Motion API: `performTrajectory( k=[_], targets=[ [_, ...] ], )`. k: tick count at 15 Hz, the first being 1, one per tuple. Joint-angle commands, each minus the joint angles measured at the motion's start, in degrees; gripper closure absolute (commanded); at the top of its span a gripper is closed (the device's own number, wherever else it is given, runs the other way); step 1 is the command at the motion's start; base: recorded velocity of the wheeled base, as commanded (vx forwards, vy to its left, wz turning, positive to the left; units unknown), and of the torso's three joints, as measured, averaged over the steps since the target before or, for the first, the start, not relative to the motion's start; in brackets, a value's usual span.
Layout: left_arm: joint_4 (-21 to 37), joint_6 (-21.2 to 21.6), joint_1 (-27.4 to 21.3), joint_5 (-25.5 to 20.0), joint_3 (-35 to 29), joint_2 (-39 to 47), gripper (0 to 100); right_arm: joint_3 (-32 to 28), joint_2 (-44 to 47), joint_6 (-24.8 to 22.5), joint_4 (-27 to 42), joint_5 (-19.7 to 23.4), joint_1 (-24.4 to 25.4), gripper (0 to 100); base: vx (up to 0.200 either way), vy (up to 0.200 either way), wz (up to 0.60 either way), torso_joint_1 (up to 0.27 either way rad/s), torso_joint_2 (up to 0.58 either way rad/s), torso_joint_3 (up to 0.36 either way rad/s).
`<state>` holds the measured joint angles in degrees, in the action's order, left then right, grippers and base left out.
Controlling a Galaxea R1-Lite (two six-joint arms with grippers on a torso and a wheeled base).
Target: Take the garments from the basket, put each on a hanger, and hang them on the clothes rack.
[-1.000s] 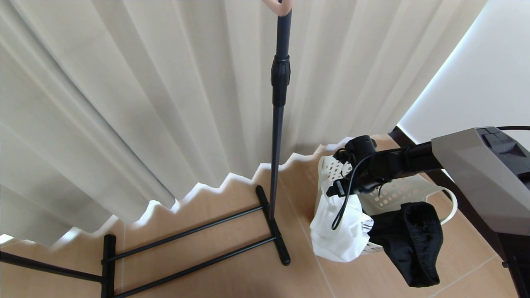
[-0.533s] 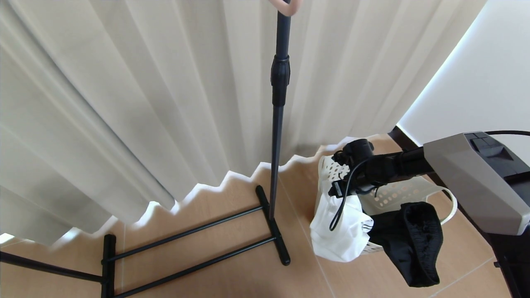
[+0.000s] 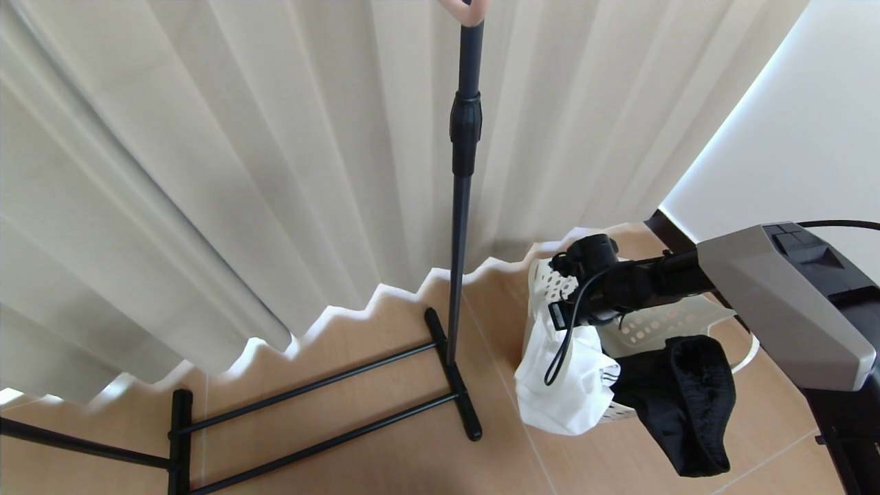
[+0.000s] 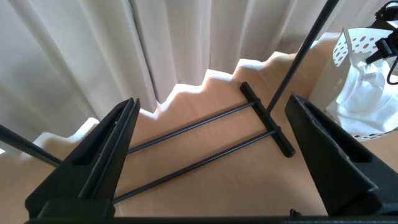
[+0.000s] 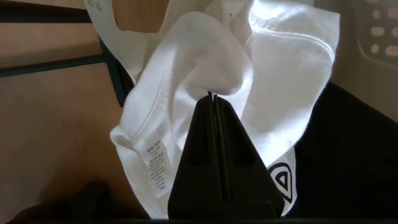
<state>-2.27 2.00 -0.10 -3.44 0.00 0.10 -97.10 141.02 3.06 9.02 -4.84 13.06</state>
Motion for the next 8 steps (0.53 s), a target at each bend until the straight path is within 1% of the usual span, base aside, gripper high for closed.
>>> performTrajectory(
  k=[1, 4, 7, 8],
  targets=[
    [-0.02, 0.02, 0.01, 0.01, 0.0, -0.01, 0, 0.95, -0.4, 0.02, 0.03, 0.01, -0.05, 100, 0.0, 0.0, 0.0, 0.0, 0.0, 0.0],
    [-0.02, 0.02, 0.01, 0.01, 0.0, -0.01, 0, 5.87, -4.26, -0.07, -4.36, -0.08, 0.65, 100, 0.0, 0.0, 0.0, 0.0, 0.0, 0.0],
    [-0.02, 0.02, 0.01, 0.01, 0.0, -0.01, 0, 12.72, -9.1, -0.25, -8.23, 0.18, 1.89, 100, 0.0, 0.0, 0.0, 0.0, 0.0, 0.0],
    [-0.02, 0.02, 0.01, 0.01, 0.0, -0.01, 0, 13.69, -9.54, -0.34, -8.85, 0.45, 2.24, 100, 0.0, 0.0, 0.0, 0.0, 0.0, 0.0]
  ],
)
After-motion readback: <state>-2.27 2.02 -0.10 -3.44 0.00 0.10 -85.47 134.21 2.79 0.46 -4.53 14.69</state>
